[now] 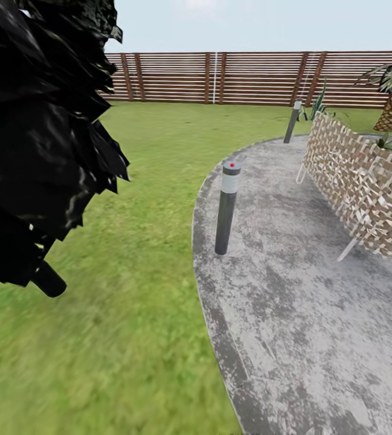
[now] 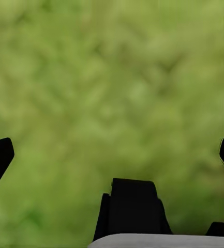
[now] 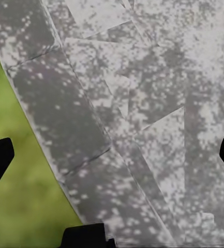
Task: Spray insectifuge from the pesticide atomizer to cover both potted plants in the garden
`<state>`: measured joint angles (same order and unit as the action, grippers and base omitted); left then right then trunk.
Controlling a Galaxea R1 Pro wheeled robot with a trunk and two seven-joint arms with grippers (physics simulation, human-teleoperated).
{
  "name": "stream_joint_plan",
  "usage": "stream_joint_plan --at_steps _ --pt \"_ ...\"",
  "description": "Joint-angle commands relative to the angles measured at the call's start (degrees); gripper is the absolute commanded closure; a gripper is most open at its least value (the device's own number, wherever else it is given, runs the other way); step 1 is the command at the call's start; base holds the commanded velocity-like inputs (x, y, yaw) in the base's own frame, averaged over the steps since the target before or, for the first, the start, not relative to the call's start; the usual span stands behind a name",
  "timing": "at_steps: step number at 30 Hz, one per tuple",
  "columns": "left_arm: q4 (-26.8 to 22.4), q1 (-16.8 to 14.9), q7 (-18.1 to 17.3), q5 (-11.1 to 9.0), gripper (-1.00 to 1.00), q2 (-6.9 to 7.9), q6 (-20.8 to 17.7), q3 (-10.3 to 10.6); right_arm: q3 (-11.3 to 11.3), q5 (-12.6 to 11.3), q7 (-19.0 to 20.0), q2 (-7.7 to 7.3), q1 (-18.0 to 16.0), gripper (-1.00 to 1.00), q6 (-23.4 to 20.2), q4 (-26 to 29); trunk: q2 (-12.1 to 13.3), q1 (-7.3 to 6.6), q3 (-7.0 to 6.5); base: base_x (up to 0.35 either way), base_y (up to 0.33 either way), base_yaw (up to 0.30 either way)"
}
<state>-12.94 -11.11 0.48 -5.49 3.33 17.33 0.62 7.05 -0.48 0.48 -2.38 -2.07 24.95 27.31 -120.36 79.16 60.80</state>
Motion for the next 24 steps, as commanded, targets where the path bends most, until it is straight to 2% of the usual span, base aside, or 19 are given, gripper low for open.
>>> stream_joint_plan --at_steps 1,16,24 --pt "0.02 -0.02 -0.04 -0.57 -1.0 0.01 0.16 0.12 0.07 -0.05 0.05 0.01 -0.04 -1.0 0.19 -0.06 -0.01 -0.01 0.04 0.0 0.0 -0.298" --pt "0.01 -0.04 -0.11 -0.67 -1.0 -0.08 0.16 0.12 0.07 -0.05 0.05 0.01 -0.04 -1.0 0.19 -0.09 -0.01 -0.01 0.04 0.0 0.005 -0.299" --pt "0.02 -0.05 -0.04 -0.74 -1.0 -0.08 0.16 0.08 0.07 -0.05 0.05 0.01 -0.04 -1.0 0.19 -0.1 -0.01 -0.01 0.04 0.0 0.26 -0.3"
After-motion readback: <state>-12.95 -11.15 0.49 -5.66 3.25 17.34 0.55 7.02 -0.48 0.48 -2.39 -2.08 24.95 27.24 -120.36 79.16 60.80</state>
